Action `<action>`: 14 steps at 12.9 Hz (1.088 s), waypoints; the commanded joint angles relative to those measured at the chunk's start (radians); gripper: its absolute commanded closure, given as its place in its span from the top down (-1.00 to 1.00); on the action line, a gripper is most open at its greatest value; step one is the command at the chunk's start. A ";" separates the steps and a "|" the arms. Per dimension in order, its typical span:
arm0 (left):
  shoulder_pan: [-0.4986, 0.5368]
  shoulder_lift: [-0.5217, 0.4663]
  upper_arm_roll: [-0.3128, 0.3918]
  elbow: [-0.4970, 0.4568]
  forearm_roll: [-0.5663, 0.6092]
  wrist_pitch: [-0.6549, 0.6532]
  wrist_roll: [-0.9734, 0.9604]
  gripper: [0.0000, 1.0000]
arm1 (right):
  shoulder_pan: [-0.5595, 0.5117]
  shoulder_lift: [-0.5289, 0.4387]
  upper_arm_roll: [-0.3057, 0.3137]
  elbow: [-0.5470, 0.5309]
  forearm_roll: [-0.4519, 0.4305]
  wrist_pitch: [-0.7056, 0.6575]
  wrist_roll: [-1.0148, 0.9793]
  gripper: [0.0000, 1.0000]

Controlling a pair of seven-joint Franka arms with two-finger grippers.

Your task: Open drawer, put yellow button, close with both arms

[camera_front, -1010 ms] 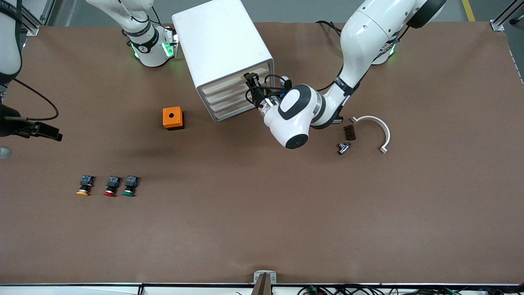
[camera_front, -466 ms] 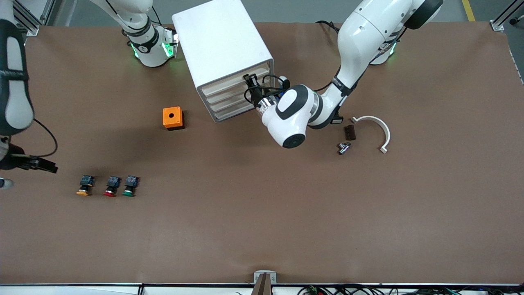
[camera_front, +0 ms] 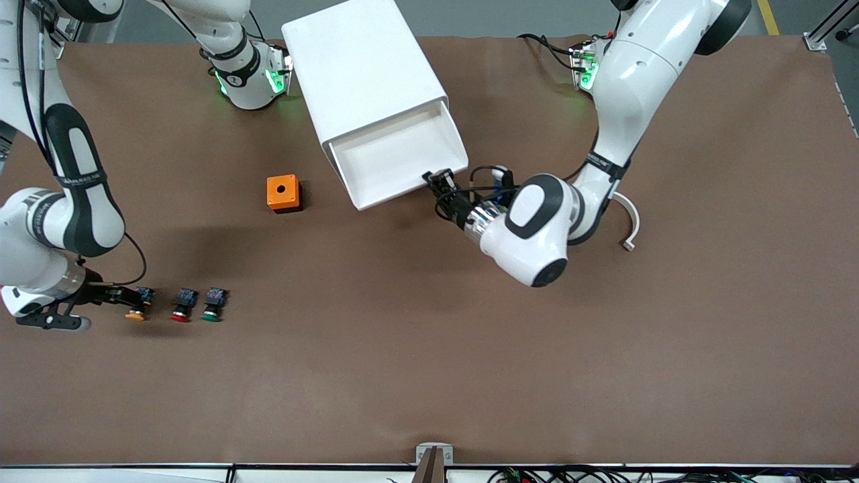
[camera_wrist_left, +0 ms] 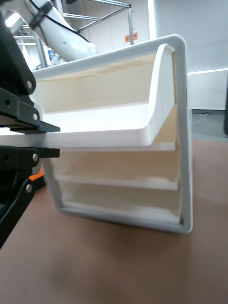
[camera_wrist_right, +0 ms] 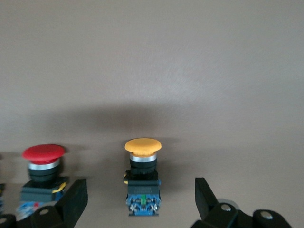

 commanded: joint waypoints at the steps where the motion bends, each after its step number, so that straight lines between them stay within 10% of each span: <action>1: 0.011 0.036 -0.004 0.066 -0.015 0.016 0.026 -0.83 | -0.005 0.018 0.006 0.010 0.014 -0.005 -0.022 1.00; 3: 0.020 0.034 -0.004 0.064 -0.015 0.016 0.026 0.31 | -0.007 0.029 0.006 0.010 0.014 -0.005 -0.024 1.00; 5: 0.031 0.025 -0.005 0.064 -0.016 0.014 0.019 0.92 | -0.006 0.038 0.006 0.010 0.014 -0.008 -0.025 1.00; 11: 0.219 0.005 -0.011 0.090 -0.002 -0.035 0.048 1.00 | -0.007 0.058 0.006 0.008 0.014 -0.004 -0.039 0.94; 14: 0.320 -0.025 -0.001 0.097 0.065 -0.092 0.179 1.00 | -0.012 0.058 0.006 0.008 0.014 -0.005 -0.082 -0.89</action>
